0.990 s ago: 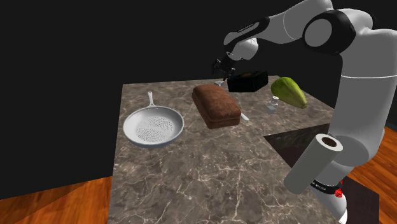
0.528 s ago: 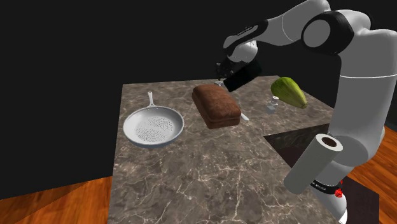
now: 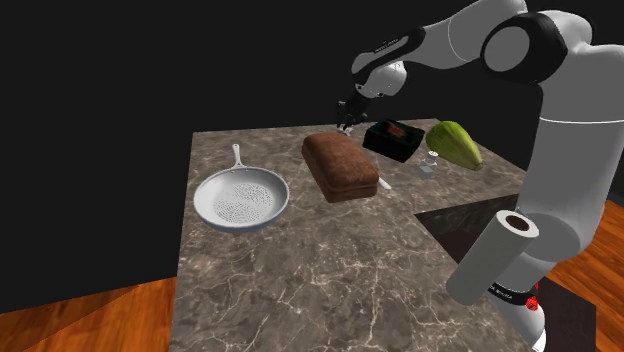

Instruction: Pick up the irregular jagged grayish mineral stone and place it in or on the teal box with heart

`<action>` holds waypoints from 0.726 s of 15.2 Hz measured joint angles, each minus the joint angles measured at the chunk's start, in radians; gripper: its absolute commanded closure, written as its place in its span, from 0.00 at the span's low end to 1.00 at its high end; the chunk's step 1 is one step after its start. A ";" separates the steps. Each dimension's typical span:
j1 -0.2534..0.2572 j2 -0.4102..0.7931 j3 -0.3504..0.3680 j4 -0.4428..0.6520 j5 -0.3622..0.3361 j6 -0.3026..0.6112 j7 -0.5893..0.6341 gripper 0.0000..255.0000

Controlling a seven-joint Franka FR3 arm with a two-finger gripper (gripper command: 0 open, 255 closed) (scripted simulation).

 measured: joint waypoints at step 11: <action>0.210 0.202 -0.183 0.290 -0.355 -0.397 0.468 0.00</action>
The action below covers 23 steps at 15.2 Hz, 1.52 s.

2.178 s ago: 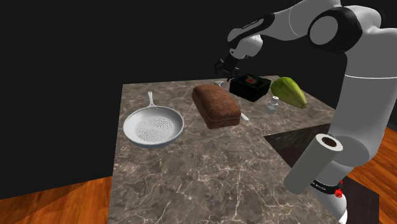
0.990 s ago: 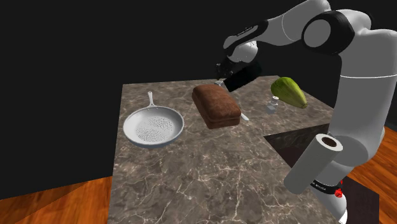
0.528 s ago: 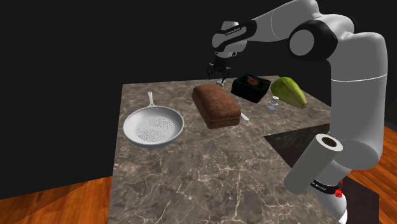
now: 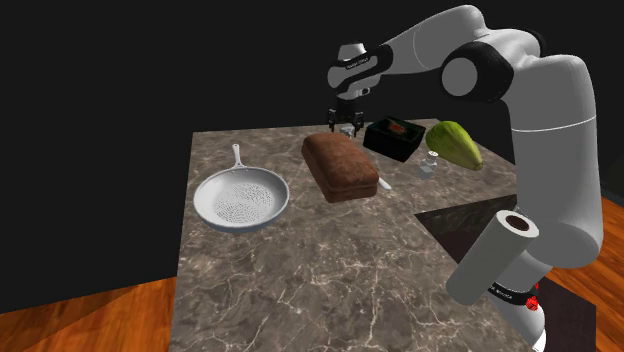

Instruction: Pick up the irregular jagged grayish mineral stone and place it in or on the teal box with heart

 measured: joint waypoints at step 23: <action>0.005 -0.031 -0.007 0.029 -0.012 -0.059 0.006 1.00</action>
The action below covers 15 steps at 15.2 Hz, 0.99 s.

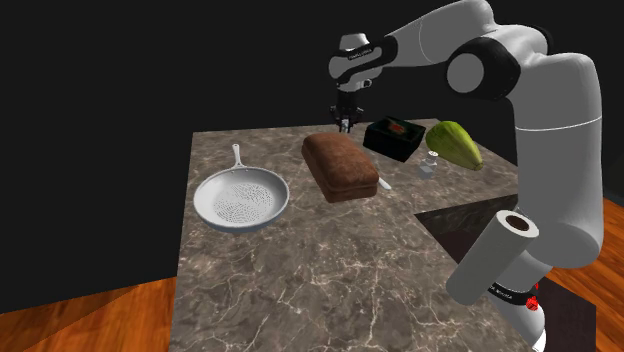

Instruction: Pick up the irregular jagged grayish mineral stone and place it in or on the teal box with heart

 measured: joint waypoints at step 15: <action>-0.006 -0.042 -0.012 0.143 -0.017 -0.181 0.001 1.00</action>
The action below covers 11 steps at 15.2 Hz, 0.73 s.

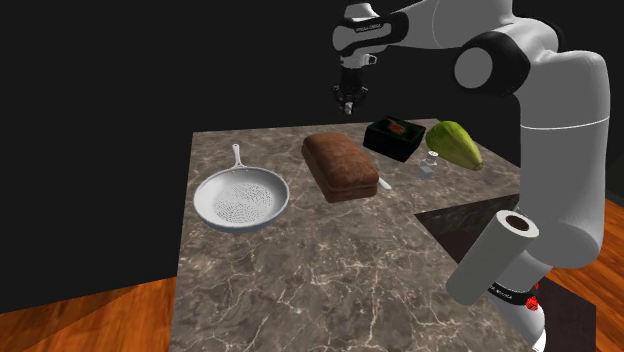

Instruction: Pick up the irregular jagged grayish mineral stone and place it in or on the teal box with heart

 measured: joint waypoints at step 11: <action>-0.015 0.006 -0.003 0.156 0.001 -0.149 -0.003 1.00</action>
